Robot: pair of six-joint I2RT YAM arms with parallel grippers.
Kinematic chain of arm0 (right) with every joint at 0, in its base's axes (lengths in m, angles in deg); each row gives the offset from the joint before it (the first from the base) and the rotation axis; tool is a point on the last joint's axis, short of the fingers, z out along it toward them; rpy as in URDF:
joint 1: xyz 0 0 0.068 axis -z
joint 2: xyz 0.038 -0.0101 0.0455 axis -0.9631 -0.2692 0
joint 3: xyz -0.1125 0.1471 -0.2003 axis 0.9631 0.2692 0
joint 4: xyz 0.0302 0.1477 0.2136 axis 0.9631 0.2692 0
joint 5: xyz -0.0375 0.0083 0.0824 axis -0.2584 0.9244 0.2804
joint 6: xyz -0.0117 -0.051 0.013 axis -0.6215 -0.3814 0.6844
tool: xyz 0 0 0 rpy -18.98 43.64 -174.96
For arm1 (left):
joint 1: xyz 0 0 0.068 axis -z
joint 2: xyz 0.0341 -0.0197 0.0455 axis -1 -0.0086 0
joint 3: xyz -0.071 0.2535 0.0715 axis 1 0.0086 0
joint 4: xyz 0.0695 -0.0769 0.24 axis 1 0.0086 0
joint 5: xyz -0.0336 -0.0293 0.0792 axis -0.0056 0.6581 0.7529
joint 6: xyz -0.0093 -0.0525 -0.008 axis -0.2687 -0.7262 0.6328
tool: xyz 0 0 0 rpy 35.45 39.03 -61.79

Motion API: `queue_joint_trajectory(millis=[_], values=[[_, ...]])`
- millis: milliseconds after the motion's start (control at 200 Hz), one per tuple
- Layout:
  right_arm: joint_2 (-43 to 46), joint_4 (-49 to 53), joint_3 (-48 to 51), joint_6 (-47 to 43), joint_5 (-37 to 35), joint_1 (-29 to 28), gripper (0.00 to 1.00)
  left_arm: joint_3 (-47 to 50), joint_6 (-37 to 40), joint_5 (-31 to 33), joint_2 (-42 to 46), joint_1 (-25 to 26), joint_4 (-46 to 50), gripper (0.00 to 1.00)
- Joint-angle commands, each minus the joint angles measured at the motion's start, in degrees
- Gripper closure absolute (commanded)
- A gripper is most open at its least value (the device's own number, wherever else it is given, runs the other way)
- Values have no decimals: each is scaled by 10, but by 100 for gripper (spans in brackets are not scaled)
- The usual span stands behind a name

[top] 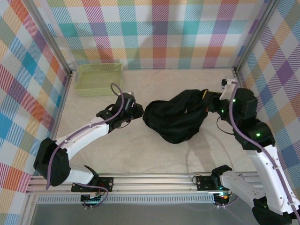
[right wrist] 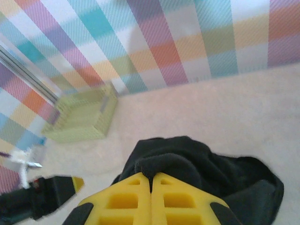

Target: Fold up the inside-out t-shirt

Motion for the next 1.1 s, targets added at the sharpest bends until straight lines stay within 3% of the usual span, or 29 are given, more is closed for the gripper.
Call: queue_joint_trajectory(millis=[0,70,170,270,350,470,615,715,830,990,1095], values=[[-42,20,132,42,36,2,100,-39,36,50,-55,11,111,73],[-46,-3,189,64,63,3,100,-71,61,87,-74,32,155,66],[-40,-27,215,77,92,3,100,-110,125,101,-72,107,143,44],[-31,-29,190,70,97,3,100,-132,168,23,-90,167,78,31],[-27,-31,170,65,104,2,100,-141,191,-2,-119,207,28,23],[-21,-32,153,65,130,2,100,-181,182,-2,-186,227,14,19],[0,-20,142,62,139,2,100,-220,153,60,-245,225,22,17],[7,-7,136,56,133,2,100,-242,141,85,-273,217,32,23],[11,-1,139,51,119,2,100,-259,128,115,-289,210,43,39],[-14,31,135,39,27,3,100,-288,147,160,-279,209,71,74],[-42,24,125,22,3,4,100,-316,172,181,-262,202,94,94]])
